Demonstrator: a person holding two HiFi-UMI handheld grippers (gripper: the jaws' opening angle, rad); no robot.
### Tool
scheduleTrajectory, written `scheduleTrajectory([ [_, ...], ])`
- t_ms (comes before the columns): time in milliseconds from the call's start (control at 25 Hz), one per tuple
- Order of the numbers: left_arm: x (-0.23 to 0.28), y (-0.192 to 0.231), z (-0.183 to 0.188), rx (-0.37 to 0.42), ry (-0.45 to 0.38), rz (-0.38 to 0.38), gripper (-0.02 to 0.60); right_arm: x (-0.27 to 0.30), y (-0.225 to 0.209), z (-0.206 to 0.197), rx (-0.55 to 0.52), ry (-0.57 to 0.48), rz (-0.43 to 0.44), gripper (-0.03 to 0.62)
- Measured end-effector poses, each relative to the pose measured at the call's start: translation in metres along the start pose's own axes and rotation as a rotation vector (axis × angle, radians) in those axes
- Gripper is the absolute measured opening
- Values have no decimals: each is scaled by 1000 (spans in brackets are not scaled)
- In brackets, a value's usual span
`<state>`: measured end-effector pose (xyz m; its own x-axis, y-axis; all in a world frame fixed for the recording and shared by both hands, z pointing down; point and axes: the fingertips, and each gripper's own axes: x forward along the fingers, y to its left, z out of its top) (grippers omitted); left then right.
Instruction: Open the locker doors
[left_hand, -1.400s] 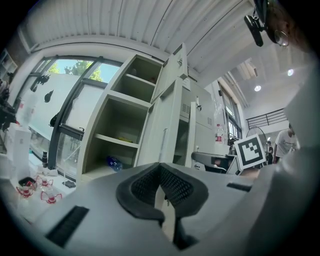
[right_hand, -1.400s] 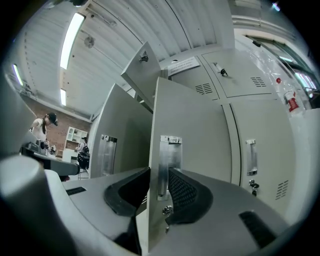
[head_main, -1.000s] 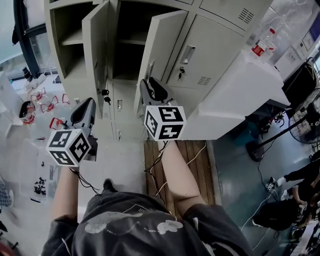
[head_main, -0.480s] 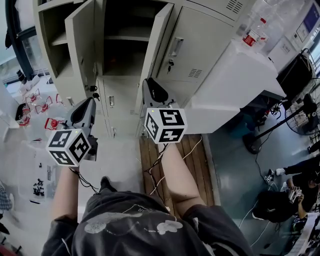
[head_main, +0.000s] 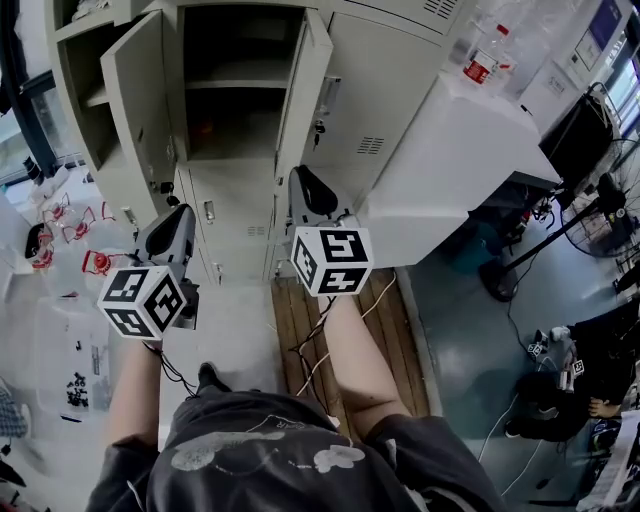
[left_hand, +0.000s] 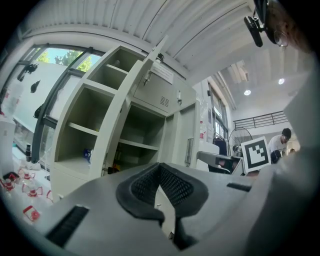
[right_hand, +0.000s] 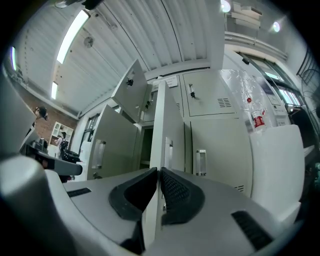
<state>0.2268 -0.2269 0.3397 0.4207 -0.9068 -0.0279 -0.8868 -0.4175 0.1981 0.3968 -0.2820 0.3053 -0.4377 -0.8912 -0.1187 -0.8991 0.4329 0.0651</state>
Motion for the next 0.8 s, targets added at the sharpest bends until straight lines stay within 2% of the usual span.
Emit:
scheduleTrajectory([
  [600,16,-24,-11,1,25,-54,9,-15,-34,-1,66,-18,-37,46],
  [800,16,-24,-7,23,36,-75,9,-18,-39,-1,78,-21,-77,46],
])
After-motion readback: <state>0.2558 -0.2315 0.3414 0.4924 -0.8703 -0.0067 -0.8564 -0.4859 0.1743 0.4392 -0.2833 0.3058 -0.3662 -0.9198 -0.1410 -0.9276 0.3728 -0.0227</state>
